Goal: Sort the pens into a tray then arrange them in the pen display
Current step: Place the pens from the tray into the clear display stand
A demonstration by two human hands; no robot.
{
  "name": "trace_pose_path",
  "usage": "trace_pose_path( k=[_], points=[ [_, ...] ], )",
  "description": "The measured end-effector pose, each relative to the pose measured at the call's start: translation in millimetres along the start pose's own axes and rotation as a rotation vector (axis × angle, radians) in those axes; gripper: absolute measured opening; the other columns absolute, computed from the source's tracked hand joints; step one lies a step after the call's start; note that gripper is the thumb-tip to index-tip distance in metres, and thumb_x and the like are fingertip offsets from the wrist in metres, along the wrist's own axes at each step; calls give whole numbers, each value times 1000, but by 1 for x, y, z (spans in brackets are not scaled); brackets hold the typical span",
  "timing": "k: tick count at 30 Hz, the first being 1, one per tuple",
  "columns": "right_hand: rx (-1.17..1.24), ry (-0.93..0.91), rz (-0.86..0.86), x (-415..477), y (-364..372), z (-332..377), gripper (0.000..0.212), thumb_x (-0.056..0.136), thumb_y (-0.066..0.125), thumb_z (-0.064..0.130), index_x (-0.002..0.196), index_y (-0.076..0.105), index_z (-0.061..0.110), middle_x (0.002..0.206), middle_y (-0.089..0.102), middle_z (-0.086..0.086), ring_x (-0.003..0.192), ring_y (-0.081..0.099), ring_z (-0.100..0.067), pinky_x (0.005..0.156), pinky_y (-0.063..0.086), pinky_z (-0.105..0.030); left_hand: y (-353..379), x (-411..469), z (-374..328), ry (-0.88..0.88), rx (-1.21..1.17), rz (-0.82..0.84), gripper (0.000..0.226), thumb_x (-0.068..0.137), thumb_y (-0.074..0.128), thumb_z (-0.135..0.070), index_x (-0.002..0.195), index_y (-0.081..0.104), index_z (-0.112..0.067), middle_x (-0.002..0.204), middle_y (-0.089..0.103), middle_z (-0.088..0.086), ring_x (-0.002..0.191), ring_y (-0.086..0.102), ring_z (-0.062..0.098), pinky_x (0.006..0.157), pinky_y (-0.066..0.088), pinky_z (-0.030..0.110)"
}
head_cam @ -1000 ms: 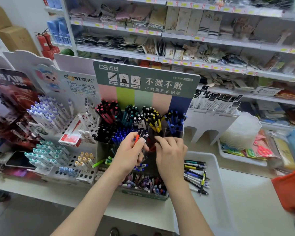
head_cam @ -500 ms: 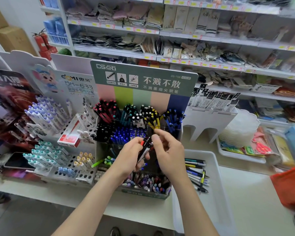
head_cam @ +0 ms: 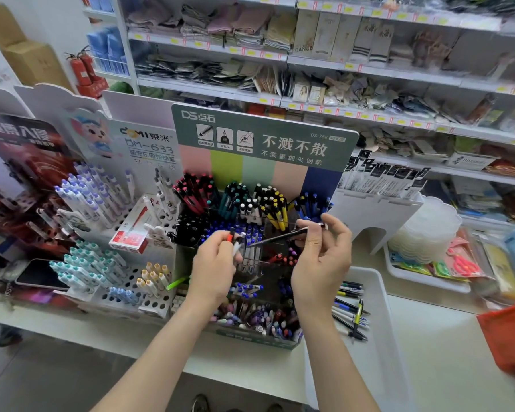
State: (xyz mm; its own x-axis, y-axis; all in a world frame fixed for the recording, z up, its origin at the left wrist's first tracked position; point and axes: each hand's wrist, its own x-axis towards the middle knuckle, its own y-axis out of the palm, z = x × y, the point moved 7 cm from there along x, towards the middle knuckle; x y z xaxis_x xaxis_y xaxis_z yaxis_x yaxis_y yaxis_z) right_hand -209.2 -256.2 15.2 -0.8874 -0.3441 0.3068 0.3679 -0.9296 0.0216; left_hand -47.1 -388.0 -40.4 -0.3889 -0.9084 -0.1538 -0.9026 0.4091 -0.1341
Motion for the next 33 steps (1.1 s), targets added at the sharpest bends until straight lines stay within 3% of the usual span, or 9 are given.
trace_pose_path(
  k=[3,7,12,17,21,25,27,30,33],
  points=[
    [4,-80,119,-14,29,5,15,107,63,18,120,59,11,108,78,7,108,74,-4,89,59,-22,-27,2,5,27,13,-242,24,94,38,-30,82,57,-22,74,59,0,63,47,21,60,37,43],
    [-41,-234,301,-27,78,11,10,107,66,15,114,63,10,98,75,3,88,74,-8,73,59,-26,-58,-2,15,-36,7,-466,23,93,31,-38,92,53,-33,91,62,7,86,59,37,77,50,55],
    [-215,-374,566,-43,145,4,5,104,69,12,108,67,11,91,69,1,79,62,-15,71,54,-35,-80,2,33,-125,34,-492,51,85,27,-51,118,57,-25,124,64,22,117,59,52,101,48,72],
    [-635,-674,535,-45,172,-5,15,94,77,28,109,80,26,109,68,1,100,53,-27,80,43,-41,-83,6,25,-57,-51,-421,27,91,37,-36,90,63,-28,80,61,5,77,54,37,72,45,59],
    [-783,-829,685,-55,181,-9,32,94,73,15,123,74,27,112,58,-4,97,47,-29,76,39,-41,-83,8,25,-49,-86,-396,29,91,39,-38,96,64,-26,80,60,-3,78,51,41,74,46,62],
    [-905,-658,931,-59,182,-25,55,98,56,13,151,52,30,134,45,-5,112,39,-31,91,34,-44,-84,7,17,-14,-142,-439,20,92,39,-29,87,58,-31,74,60,-5,64,48,21,69,39,48],
    [-809,-538,879,-53,178,-19,49,103,50,18,150,54,28,133,50,-2,114,43,-28,94,39,-46,-84,7,16,0,-139,-441,19,92,42,-31,99,59,-35,77,66,-2,70,54,22,70,41,51],
    [-380,-138,720,-39,159,-9,35,108,49,37,134,71,28,122,66,9,112,60,-10,99,48,-38,-73,10,9,46,-101,-316,15,93,48,-28,106,57,-29,74,67,-1,69,57,22,66,44,50],
    [-247,31,697,-31,138,-6,18,102,66,35,108,81,31,99,76,15,87,68,0,82,58,-30,-46,6,-6,126,-49,-94,15,94,47,-23,101,56,-14,66,62,3,58,51,22,53,39,45]
  ],
)
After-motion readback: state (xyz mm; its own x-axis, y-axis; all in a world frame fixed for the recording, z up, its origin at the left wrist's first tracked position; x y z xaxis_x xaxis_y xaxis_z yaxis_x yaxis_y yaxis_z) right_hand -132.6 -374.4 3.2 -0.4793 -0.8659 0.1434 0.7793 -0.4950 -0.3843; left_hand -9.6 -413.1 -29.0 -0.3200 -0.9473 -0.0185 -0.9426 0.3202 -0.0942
